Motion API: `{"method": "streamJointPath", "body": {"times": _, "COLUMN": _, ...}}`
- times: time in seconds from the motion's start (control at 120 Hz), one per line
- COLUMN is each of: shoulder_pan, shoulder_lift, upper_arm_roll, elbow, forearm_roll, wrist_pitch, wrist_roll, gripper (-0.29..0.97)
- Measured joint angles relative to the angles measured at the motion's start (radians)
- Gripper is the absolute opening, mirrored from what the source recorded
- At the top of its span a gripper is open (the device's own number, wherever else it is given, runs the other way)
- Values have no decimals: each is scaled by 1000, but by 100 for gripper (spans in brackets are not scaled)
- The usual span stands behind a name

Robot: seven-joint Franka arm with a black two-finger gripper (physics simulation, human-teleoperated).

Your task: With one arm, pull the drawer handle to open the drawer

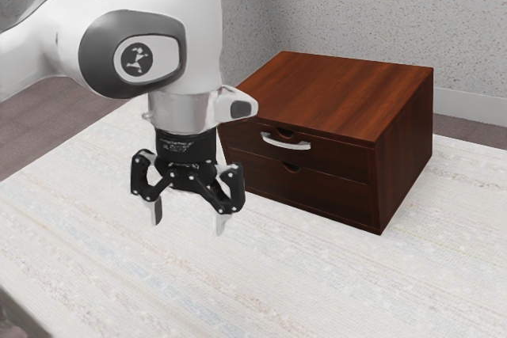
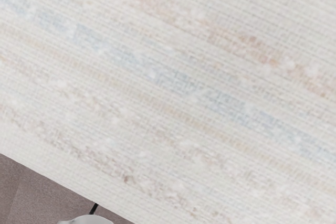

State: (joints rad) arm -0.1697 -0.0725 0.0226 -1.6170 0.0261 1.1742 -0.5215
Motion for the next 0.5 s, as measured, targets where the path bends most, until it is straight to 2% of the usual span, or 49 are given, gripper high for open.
{"method": "streamJointPath", "body": {"times": 0.083, "shoulder_pan": -3, "shoulder_lift": -3, "upper_arm_roll": -1, "elbow": -6, "forearm_roll": 2, "wrist_pitch": 164, "wrist_roll": -145, "gripper": 68}}
{"method": "streamJointPath", "body": {"times": 0.183, "shoulder_pan": 10, "shoulder_lift": -4, "upper_arm_roll": -1, "elbow": 7, "forearm_roll": -13, "wrist_pitch": 290, "wrist_roll": -295, "gripper": 68}}
{"method": "streamJointPath", "body": {"times": 0.317, "shoulder_pan": 30, "shoulder_lift": 19, "upper_arm_roll": 6, "elbow": 13, "forearm_roll": -30, "wrist_pitch": 386, "wrist_roll": -468, "gripper": 68}}
{"method": "streamJointPath", "body": {"times": 0.4, "shoulder_pan": 52, "shoulder_lift": 68, "upper_arm_roll": 7, "elbow": 71, "forearm_roll": -47, "wrist_pitch": 424, "wrist_roll": -562, "gripper": 68}}
{"method": "streamJointPath", "body": {"times": 0.5, "shoulder_pan": 66, "shoulder_lift": 1, "upper_arm_roll": 13, "elbow": 22, "forearm_roll": -62, "wrist_pitch": 489, "wrist_roll": -672, "gripper": 68}}
